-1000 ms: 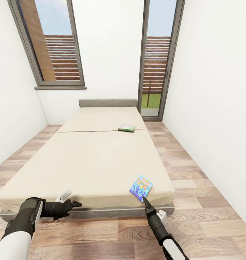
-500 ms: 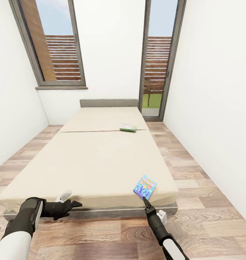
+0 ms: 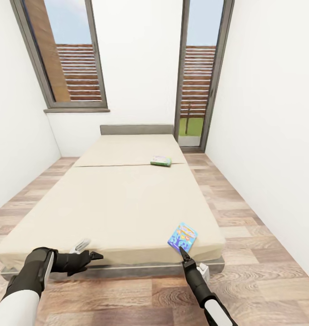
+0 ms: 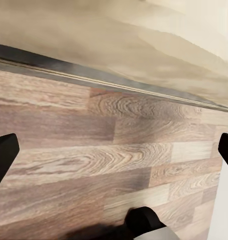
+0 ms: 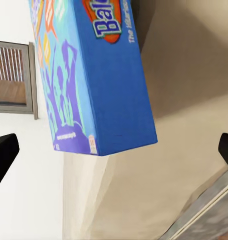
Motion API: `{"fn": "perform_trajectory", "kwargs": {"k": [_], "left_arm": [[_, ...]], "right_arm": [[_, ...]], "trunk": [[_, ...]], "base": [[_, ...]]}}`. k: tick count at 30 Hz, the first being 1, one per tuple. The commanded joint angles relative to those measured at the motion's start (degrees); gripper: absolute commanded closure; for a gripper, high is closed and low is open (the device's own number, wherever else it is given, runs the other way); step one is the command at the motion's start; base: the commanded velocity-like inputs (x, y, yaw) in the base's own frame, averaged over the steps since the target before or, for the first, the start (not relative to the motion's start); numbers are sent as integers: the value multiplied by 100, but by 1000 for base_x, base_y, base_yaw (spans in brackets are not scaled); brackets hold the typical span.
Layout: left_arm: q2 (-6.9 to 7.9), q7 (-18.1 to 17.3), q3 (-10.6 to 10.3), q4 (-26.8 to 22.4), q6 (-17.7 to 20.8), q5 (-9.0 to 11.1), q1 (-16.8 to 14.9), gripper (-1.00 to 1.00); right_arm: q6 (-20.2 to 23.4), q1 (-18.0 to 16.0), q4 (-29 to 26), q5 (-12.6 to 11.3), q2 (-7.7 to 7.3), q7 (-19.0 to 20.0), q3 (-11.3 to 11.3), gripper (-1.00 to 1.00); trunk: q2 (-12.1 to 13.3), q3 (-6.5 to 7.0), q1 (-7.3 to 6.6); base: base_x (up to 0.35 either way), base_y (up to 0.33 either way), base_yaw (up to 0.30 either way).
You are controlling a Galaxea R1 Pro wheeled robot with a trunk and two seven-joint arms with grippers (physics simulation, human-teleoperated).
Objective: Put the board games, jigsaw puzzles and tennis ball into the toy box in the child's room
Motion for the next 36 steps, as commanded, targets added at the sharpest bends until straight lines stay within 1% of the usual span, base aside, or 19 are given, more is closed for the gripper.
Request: {"fn": "perform_trajectory", "kwargs": {"k": [1, 36], "left_arm": [[-4, -58, 19, -3, 25, -60, -6, -100], [-9, -54, 9, -3, 19, -60, -6, -100]], "right_arm": [[28, -4, 5, -37, 4, 27, -19, -100], [53, -4, 5, -37, 3, 27, -19, -100]], "trunk": [[-2, -5, 0], [-2, -5, 0]], "base": [[65, 0, 0], [20, 12, 0]]}}
